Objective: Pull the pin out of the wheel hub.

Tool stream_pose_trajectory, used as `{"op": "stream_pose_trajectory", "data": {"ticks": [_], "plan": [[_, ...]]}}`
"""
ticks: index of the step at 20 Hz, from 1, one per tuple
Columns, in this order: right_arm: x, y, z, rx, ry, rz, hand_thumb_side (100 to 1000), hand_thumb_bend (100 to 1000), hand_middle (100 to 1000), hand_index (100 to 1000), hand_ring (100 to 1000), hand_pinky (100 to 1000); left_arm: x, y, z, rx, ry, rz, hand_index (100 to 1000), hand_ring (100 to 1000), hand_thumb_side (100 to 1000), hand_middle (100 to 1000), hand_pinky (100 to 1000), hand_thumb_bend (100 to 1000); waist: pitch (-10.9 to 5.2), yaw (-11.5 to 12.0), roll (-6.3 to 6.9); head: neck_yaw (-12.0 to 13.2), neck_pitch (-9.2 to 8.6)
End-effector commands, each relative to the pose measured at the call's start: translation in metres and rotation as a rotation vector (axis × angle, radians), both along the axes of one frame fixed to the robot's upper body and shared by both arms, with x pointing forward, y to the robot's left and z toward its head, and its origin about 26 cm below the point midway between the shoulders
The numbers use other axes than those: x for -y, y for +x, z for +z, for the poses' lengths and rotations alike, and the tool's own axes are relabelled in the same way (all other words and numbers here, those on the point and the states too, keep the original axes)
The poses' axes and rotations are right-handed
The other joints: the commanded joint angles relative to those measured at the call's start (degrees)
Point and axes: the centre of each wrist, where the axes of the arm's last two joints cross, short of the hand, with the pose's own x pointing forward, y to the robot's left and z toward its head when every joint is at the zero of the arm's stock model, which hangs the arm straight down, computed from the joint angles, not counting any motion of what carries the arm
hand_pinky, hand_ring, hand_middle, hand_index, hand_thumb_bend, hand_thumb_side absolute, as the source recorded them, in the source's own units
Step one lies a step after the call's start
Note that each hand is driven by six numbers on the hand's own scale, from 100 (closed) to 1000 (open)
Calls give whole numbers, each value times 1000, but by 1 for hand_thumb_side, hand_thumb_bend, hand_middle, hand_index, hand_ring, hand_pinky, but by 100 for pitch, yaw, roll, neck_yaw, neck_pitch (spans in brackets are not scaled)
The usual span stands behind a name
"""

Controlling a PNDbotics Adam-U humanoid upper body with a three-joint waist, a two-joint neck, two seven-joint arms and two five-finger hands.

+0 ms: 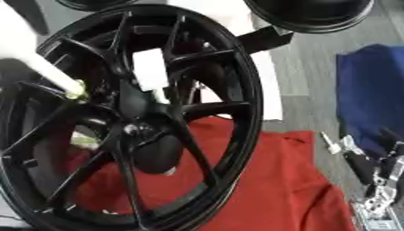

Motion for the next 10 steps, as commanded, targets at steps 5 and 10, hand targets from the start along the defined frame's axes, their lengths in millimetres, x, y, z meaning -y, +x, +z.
{"op": "stream_pose_trajectory", "data": {"ticks": [5, 10], "plan": [[11, -3, 7, 13, -29, -30, 255, 667, 650, 742, 791, 657, -82, 21, 25, 94, -219, 308, 683, 500, 119, 463, 499, 125, -180, 54, -17, -96, -4], [10, -3, 6, 15, -24, -34, 255, 667, 650, 742, 791, 657, -140, 51, 20, 156, -348, 550, 681, 493, 106, 457, 495, 131, -184, 53, -49, -38, 35]]}}
